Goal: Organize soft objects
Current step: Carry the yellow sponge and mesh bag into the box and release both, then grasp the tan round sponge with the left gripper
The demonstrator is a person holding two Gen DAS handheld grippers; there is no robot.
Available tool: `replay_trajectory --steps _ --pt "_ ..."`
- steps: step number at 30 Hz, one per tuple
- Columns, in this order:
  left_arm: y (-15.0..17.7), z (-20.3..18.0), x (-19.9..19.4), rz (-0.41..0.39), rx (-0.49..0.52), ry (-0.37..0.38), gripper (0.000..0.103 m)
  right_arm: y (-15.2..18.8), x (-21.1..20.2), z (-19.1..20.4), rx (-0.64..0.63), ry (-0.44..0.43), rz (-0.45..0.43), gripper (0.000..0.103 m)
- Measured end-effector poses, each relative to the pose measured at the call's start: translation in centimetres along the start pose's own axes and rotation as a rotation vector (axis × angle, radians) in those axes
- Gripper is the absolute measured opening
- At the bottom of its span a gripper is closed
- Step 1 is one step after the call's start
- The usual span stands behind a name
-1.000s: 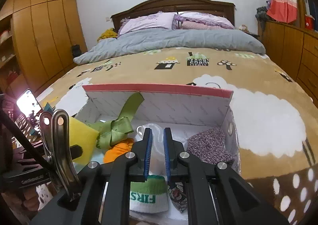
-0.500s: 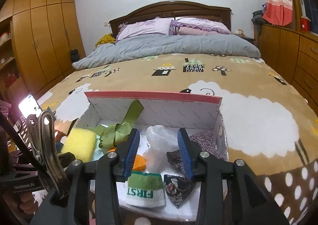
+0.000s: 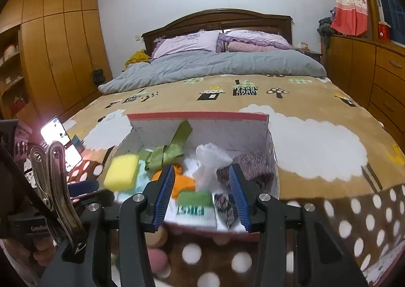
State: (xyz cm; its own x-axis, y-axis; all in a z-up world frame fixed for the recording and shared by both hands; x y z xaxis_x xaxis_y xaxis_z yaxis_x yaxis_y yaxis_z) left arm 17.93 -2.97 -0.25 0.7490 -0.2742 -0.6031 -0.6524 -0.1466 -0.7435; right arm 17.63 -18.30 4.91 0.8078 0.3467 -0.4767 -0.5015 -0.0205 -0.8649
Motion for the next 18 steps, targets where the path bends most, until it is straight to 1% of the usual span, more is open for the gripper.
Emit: replay_trajectory --steps 6,11,18 --pt "1.4 -1.1 -0.2 0.025 0.0 0.025 0.062 2.2 -1.5 0.3 0.016 -0.001 0.022 0.046" --pt "2.3 -1.9 -0.2 0.043 0.008 0.036 0.062 4.6 -2.4 0.0 0.015 0.023 0.06 0.046" --pt "3.5 -3.1 0.2 0.071 0.028 0.037 0.062 6.9 -3.0 -0.7 0.041 0.048 0.089 0.046"
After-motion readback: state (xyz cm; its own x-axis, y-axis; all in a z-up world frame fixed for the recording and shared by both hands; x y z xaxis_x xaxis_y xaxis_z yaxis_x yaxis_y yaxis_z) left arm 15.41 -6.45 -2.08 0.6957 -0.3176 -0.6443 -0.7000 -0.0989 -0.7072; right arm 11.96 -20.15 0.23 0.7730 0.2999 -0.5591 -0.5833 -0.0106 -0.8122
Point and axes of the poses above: each gripper's, at about its wrist camera, not at the fingertips, and x roughly the way its jaws point, z to its left, y to its underside, the point moved 9 cm from there along x, roughly the way its jaws point, and after that the axes turned 6 degrees about -z, right-handed, at the moved point
